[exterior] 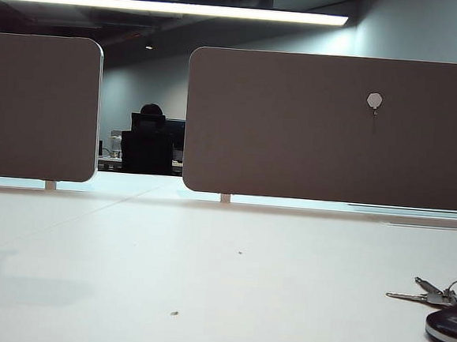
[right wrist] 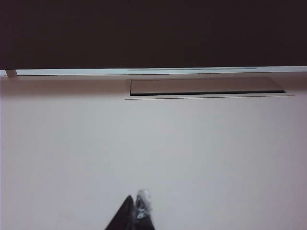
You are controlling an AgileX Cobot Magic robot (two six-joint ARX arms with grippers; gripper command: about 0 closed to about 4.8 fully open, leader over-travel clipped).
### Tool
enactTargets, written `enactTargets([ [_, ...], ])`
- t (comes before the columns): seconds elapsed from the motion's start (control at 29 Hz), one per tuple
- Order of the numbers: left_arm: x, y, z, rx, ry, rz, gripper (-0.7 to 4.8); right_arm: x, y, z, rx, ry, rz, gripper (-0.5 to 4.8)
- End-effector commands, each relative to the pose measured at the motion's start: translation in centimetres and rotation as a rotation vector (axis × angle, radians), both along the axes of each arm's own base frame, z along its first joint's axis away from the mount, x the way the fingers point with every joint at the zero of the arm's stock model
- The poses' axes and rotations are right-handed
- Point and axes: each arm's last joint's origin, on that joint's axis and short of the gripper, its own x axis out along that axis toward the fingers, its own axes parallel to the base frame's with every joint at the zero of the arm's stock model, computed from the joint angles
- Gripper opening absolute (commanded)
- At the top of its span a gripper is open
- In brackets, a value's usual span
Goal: Hang the bunch of keys on the hook.
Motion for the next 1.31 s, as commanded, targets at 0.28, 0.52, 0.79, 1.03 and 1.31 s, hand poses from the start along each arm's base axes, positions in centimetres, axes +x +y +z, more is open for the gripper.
enactTargets([
  [0.28,0.0,0.0,0.3,-0.001,-0.016,-0.005,-0.05,0.0,0.0,0.1,-0.002,-0.011,-0.005,0.15],
  [0.52,-0.1,-0.1,0.6,-0.178,-0.042,-0.035,4.06,-0.2,0.1,1.9,0.119,-0.12,0.021,4.79],
  [0.79,-1.8,-1.0,6.6,-0.274,-0.224,-0.31,4.79,-3.6,0.5,10.3,-0.016,-0.284,0.165,4.79],
  [1.03,-2.1,-1.6,12.3,-0.191,-0.255,-0.435,4.79,-4.5,0.9,13.9,-0.076,-0.196,0.285,4.79],
  [1.31,3.3,-3.8,15.4,-0.189,-0.113,-0.64,4.79,-1.9,1.1,15.4,-0.046,-0.012,0.38,4.79],
])
